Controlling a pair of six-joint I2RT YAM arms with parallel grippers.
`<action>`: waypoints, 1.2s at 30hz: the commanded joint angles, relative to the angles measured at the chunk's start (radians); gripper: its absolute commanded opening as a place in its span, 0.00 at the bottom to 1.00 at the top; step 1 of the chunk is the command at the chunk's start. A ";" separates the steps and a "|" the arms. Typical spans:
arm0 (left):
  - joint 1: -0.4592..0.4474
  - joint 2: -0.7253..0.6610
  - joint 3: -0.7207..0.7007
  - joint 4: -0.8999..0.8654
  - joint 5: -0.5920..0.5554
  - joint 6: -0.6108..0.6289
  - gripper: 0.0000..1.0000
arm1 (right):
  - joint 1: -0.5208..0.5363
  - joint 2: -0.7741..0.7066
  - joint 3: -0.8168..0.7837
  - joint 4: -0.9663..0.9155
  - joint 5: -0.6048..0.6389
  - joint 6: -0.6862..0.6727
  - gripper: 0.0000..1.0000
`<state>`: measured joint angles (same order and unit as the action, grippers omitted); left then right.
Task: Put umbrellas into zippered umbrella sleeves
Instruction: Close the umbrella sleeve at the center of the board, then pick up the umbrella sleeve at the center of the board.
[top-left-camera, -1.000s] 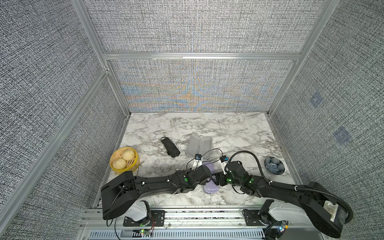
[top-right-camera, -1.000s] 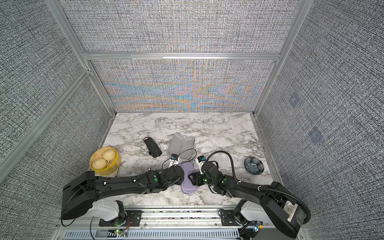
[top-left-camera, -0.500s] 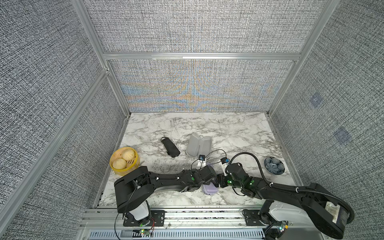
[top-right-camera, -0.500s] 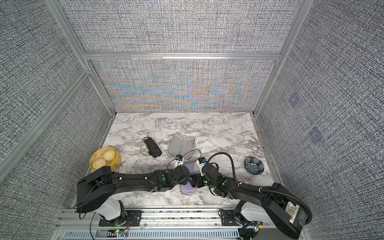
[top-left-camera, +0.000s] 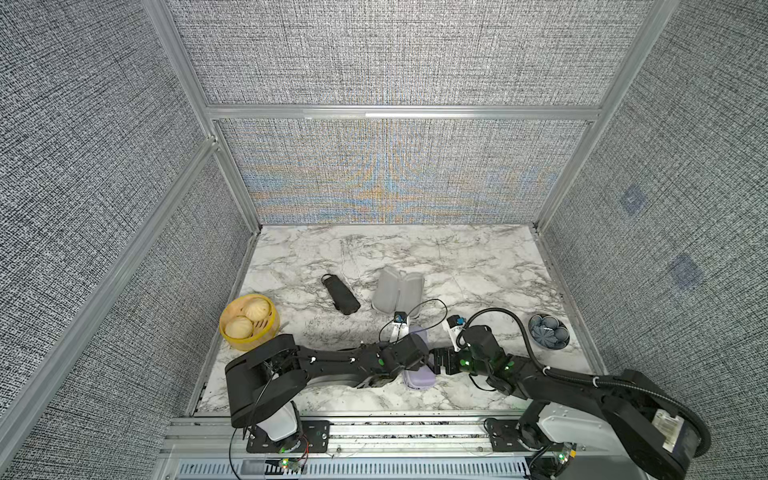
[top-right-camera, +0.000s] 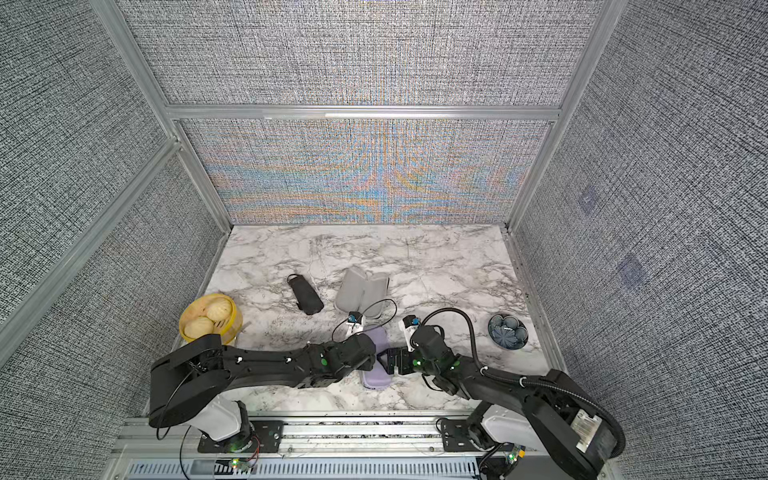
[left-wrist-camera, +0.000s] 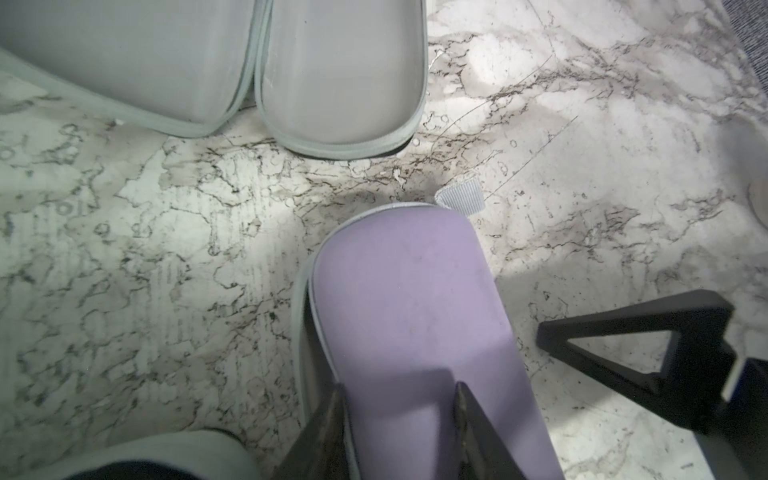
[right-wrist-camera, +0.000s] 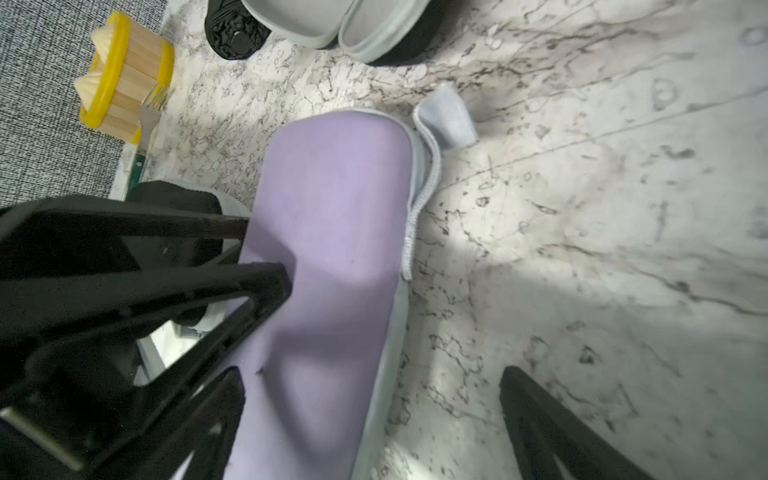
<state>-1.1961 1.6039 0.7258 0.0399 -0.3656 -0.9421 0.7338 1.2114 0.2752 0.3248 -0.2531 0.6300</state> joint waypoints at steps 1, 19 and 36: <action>0.002 0.006 -0.038 -0.142 0.012 -0.015 0.41 | 0.008 0.053 0.013 0.028 -0.049 0.042 0.96; 0.001 0.011 -0.115 -0.060 0.031 -0.040 0.19 | 0.044 0.284 -0.042 0.411 -0.100 0.161 0.70; 0.001 -0.025 -0.065 -0.094 0.018 0.011 0.26 | 0.062 0.376 -0.052 0.605 -0.121 0.185 0.43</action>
<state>-1.1934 1.5814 0.6563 0.1173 -0.4446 -0.9714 0.7906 1.6001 0.2287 0.9825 -0.3176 0.8455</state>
